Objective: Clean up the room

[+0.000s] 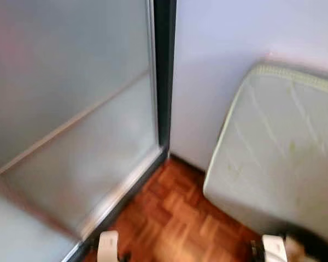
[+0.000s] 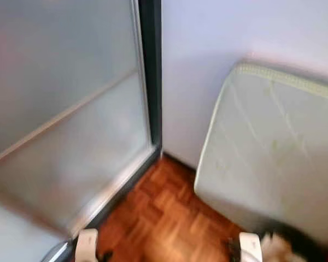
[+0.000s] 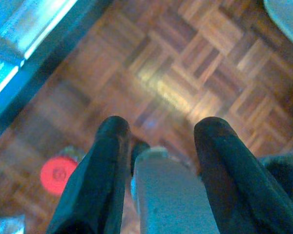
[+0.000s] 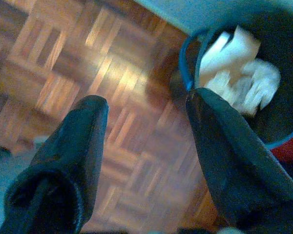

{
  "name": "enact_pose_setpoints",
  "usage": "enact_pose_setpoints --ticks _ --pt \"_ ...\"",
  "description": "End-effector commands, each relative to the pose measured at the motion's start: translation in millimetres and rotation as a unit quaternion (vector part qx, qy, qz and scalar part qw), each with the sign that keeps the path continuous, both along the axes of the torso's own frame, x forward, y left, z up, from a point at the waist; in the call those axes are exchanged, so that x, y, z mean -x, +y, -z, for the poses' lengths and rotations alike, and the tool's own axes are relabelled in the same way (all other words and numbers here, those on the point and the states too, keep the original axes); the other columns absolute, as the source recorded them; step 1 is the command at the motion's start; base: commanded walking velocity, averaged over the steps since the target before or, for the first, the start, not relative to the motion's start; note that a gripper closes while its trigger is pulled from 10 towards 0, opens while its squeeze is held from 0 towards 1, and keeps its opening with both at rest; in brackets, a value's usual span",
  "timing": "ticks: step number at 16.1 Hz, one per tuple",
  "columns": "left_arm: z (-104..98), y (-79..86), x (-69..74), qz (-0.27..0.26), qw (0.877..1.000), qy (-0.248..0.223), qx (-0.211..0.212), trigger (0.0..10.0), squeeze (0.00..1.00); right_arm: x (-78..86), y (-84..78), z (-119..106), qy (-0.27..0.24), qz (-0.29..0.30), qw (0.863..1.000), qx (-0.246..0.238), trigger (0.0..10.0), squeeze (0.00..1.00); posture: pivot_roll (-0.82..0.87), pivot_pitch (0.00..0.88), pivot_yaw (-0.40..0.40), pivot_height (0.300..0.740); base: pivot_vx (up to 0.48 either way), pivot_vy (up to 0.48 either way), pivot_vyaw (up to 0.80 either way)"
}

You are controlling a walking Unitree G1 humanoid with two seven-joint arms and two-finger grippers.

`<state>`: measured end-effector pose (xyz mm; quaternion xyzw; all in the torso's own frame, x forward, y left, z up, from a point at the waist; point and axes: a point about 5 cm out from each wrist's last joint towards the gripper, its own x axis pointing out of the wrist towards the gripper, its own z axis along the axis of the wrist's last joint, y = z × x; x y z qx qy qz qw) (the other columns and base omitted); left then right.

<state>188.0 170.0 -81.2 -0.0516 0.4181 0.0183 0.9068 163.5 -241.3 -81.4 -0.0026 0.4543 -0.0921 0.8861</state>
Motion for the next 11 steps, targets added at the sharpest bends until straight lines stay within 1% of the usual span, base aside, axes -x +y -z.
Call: enact_pose_setpoints --ticks 1,11 --pt "3.5 10.0 8.8 -0.010 1.000 0.014 -0.010 10.0 0.00 4.1 6.9 3.7 0.008 0.002 1.000 -0.012 10.0 0.00 0.05 0.114 -0.013 0.740 0.356 0.000 0.00" --pt "3.5 10.0 8.8 -0.010 1.000 0.014 -0.010 10.0 0.00 4.1 6.9 3.7 0.008 0.002 1.000 -0.012 10.0 0.00 0.05 0.114 -0.013 0.740 0.356 0.000 0.00"
